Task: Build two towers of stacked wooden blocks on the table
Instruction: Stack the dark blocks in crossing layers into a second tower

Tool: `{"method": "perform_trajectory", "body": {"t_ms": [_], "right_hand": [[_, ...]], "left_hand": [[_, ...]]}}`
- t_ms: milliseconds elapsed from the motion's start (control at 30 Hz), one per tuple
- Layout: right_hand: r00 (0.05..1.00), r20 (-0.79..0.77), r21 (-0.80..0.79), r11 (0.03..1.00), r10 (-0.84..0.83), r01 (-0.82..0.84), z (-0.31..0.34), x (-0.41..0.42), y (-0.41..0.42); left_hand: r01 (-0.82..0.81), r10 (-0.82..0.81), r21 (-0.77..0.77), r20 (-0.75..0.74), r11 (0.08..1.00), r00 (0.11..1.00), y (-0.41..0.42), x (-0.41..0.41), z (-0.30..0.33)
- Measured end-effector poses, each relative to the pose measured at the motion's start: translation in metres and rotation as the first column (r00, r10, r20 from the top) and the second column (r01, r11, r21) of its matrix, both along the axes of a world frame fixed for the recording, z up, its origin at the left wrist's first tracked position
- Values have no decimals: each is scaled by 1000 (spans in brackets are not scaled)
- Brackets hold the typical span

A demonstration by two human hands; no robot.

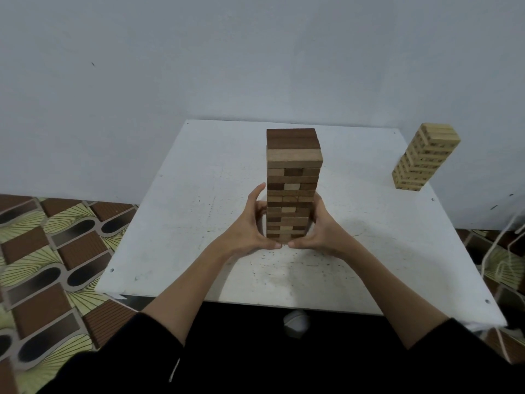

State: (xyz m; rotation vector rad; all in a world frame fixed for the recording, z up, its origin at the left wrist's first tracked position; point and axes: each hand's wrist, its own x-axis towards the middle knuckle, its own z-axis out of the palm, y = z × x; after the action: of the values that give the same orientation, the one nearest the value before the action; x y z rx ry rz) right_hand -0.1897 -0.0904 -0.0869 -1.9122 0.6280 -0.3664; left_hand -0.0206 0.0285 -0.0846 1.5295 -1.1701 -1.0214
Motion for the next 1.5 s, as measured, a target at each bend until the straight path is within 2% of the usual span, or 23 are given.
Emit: {"method": "perform_trajectory", "body": {"t_ms": [367,733,1167,1500], "right_hand": [[1000,-3,-20,1000,-17,17,-6,3,0],[1000,3,9,1000,-21,21,-6,3,1],[1000,-16,47,999,-3,4,4,3,4],[999,8,89,995,-39,38,4,3,6]], "left_hand": [[-39,39,-4,40,999,998,-2,-4,-3],[-51,51,8,-10,999,999,-1,-5,-4],[-7,7,26,8,1000,1000,1,-2,1],[-55,55,6,-42,998,998,0,-4,5]]}}
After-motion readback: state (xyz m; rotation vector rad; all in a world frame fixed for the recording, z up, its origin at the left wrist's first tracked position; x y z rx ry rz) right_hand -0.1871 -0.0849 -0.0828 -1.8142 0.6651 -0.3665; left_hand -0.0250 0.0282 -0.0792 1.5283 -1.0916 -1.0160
